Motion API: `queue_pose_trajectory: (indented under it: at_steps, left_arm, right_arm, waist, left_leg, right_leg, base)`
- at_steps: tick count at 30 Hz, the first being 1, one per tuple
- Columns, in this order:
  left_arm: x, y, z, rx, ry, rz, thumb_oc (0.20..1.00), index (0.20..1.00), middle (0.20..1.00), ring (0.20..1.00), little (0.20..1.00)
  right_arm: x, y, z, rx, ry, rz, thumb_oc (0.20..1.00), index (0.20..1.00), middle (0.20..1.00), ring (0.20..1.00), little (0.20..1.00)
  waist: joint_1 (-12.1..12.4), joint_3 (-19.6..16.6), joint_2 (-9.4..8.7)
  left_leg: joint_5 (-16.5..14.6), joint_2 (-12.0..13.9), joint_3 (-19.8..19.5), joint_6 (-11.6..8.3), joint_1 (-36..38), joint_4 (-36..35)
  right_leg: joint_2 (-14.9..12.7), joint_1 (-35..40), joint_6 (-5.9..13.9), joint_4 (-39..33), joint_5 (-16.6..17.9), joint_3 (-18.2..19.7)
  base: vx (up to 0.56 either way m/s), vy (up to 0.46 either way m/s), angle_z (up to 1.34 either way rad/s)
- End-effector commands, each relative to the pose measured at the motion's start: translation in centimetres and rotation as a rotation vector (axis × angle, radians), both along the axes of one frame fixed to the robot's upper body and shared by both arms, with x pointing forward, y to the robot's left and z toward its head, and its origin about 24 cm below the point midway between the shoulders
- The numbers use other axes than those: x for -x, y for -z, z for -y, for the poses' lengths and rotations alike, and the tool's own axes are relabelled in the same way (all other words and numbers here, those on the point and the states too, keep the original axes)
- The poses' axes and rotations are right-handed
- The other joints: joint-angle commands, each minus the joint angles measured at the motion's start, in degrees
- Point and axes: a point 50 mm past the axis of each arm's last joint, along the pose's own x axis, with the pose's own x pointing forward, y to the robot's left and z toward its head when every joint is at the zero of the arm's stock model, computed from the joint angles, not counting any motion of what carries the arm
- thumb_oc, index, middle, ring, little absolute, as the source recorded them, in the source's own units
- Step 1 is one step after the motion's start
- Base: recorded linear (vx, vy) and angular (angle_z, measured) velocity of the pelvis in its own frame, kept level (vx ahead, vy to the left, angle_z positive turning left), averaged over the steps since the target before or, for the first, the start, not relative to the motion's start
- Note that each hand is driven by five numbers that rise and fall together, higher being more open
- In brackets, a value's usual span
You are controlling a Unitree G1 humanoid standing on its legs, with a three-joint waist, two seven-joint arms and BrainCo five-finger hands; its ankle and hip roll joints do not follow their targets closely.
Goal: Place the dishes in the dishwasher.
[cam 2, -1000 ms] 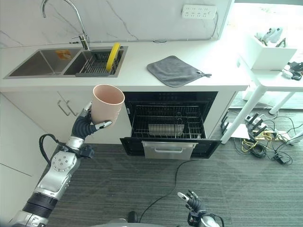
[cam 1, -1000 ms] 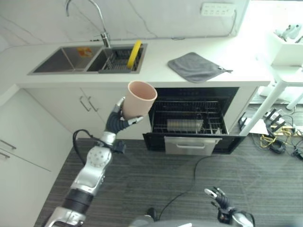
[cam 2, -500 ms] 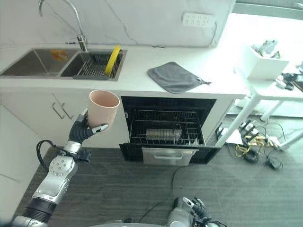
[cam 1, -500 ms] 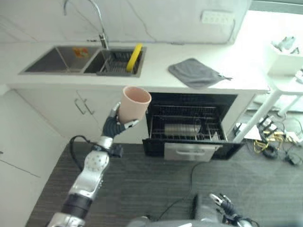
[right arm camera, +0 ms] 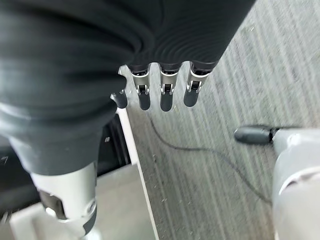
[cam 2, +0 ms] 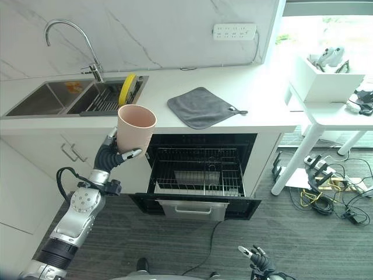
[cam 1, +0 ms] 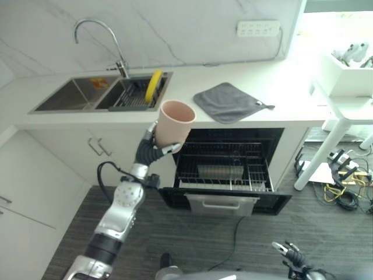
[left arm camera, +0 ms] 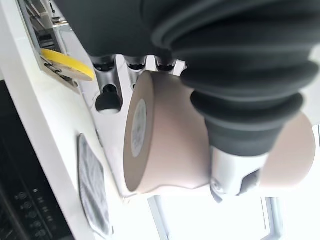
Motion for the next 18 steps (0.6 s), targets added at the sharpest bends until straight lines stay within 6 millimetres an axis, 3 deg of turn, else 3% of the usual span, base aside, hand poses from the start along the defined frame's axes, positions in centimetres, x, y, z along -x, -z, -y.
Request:
queue_pose_trajectory:
  at_steps: [1, 6, 18]
  left_arm:
    - [-0.8, -4.1, -1.0, 0.019, -0.013, 0.194, 0.200, 0.200, 0.200, 0.200, 0.200]
    - [-1.0, -4.2, -0.9, 0.003, -0.009, 0.193, 0.200, 0.200, 0.200, 0.200, 0.200]
    - [-1.1, -5.0, -1.1, -0.007, -0.016, 0.216, 0.200, 0.200, 0.200, 0.200, 0.200]
  right_arm:
    - [-2.3, -0.3, -2.1, -0.045, -0.024, 0.100, 1.000, 1.000, 1.000, 1.000, 1.000]
    - [-1.7, 0.1, -2.8, -0.045, 0.030, 0.061, 1.000, 1.000, 1.000, 1.000, 1.000]
    - [-1.3, -0.1, -1.1, -0.019, 0.243, 0.084, 1.000, 1.000, 1.000, 1.000, 1.000]
  waist:
    - [0.5, -0.9, -0.98]
    - [0.8, -1.4, -2.04]
    - [1.0, -1.5, -3.31]
  left_leg:
    - [-1.3, -2.7, 0.0, 3.17, 2.5, -1.4]
    - [-2.8, -2.7, 1.4, 4.11, 3.3, -1.4]
    - [-3.5, -2.9, 5.0, 4.83, 4.5, -1.4]
  right_leg:
    - [-3.5, -1.6, 3.71, 5.8, -1.4, 0.7]
    - [-4.6, -1.2, 4.89, 5.9, -1.0, -0.6]
    - [-5.5, -0.4, 5.91, 3.4, 0.8, -1.0]
  base:
    - [0.06, 0.066, -0.04]
    - [0.03, 0.013, -0.03]
    - [0.01, -0.009, -0.12]
